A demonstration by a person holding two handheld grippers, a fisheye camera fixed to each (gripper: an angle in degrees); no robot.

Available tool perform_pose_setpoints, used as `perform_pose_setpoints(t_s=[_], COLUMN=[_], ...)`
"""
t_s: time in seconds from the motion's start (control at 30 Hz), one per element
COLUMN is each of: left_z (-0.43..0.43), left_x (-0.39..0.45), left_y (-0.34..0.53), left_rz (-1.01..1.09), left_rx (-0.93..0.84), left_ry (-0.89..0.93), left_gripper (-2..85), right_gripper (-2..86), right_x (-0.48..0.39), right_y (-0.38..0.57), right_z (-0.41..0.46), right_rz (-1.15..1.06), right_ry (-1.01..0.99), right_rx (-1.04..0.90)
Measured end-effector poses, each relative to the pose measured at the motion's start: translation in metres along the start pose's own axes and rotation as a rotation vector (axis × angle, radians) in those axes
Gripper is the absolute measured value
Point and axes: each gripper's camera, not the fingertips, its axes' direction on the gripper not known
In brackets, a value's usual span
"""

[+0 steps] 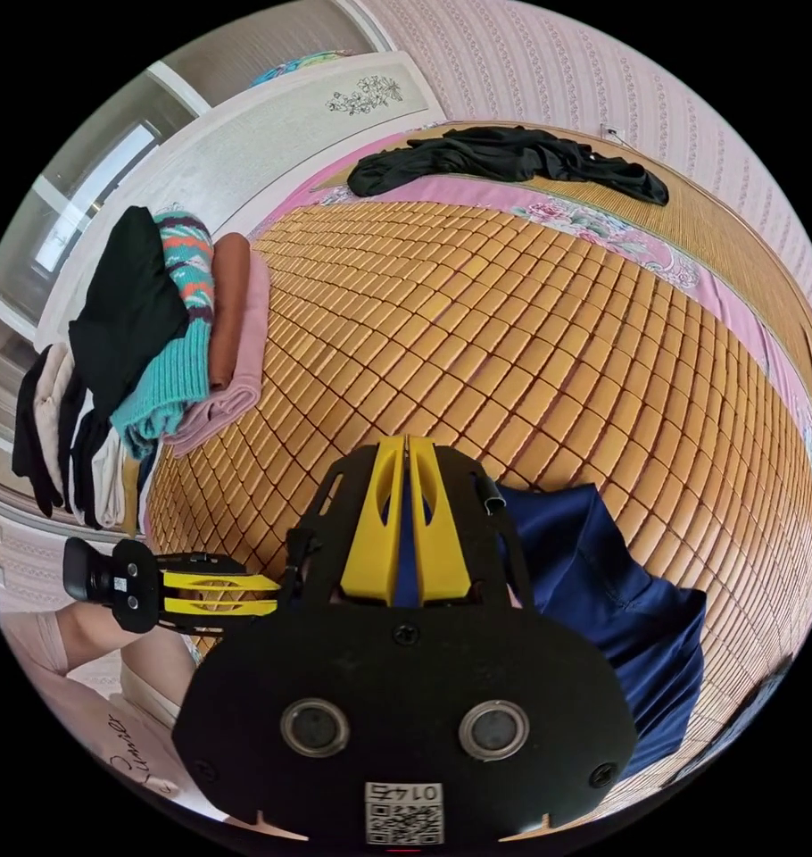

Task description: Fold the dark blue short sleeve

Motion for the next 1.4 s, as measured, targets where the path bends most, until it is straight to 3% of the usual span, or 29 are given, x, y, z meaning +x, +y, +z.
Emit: perform_pose_setpoints(t_s=[0.17,0.27,0.43,0.63,0.73,0.93,1.2,1.4], left_z=[-0.029,-0.051,-0.066,-0.05,-0.039,-0.006,0.049,0.098], left_x=[0.006,0.015,0.05,0.122,0.158,0.237,0.341,0.397], left_y=[0.008,0.014,-0.007,-0.094,-0.146,-0.239,-0.323,-0.368], left_rz=[0.003,0.027,0.142,0.297,0.321,0.409,0.523,0.471], left_rx=[0.014,0.037,0.054,0.022,0.028,-0.024,-0.066,-0.216], left_ry=[0.019,0.042,0.05,0.193,0.304,0.265,0.154,0.18], left_gripper=[6.4,6.3,5.0,5.5,6.3,6.3,5.9,8.6], right_gripper=[6.4,7.5,8.9,8.1,7.7,8.8,3.6,2.3], right_x=[0.013,0.031,0.089,0.144,0.153,0.166,0.172,0.192], right_y=[0.058,0.136,0.307,0.439,0.471,0.497,0.503,0.53], right_z=[-0.049,-0.09,-0.139,-0.168,-0.175,-0.176,-0.168,-0.174], right_rz=[-0.02,0.013,0.327,0.627,0.644,0.578,0.53,0.572], right_ry=[-0.045,0.052,0.275,0.22,0.163,0.175,0.233,0.099], right_rx=[0.102,0.185,0.167,0.237,0.331,0.417,0.326,0.367])
